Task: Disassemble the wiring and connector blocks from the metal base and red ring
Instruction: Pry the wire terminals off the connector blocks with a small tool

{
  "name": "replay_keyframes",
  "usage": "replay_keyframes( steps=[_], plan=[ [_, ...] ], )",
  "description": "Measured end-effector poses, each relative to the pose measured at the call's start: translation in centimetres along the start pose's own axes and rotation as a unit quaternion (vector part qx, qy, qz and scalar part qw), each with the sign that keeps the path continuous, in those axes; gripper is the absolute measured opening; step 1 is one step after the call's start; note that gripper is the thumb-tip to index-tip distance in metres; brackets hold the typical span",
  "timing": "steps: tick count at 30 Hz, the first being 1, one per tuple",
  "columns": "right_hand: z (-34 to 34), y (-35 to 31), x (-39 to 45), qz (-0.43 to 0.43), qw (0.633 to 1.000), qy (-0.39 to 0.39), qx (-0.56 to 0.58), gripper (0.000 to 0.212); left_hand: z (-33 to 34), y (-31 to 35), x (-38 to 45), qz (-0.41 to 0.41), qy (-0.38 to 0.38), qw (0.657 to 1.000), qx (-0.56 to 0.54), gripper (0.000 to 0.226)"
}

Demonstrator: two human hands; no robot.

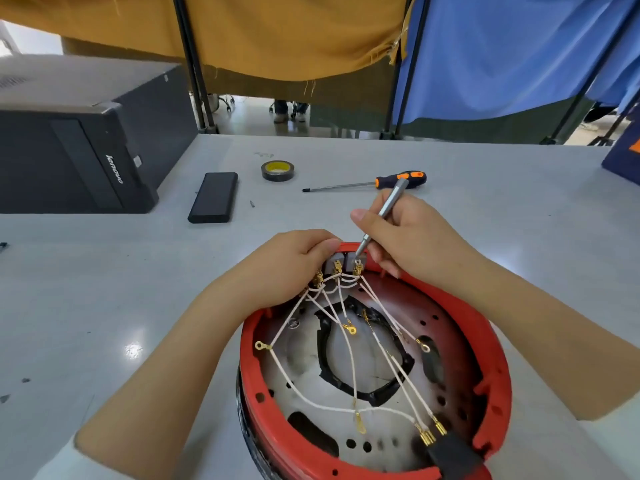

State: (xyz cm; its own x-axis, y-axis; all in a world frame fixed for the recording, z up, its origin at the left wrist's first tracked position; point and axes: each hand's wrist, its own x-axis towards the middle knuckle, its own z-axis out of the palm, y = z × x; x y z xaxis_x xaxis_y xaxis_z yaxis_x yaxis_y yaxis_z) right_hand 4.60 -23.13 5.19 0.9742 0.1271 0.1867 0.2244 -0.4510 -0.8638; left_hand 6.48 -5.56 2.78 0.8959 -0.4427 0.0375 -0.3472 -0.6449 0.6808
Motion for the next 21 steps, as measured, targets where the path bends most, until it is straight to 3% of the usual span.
replay_keyframes(
  steps=[9, 21],
  plan=[
    [0.8, 2.4, 1.8, -0.05, 0.995, -0.015, 0.084, 0.028, 0.1, -0.3, 0.5, 0.016, -0.002, 0.999, -0.051, 0.026],
    [0.6, 2.2, 1.9, -0.054, 0.997, -0.04, 0.037, 0.03, 0.1, 0.0, 0.3, 0.02, 0.001, 0.999, -0.048, 0.023]
  ],
)
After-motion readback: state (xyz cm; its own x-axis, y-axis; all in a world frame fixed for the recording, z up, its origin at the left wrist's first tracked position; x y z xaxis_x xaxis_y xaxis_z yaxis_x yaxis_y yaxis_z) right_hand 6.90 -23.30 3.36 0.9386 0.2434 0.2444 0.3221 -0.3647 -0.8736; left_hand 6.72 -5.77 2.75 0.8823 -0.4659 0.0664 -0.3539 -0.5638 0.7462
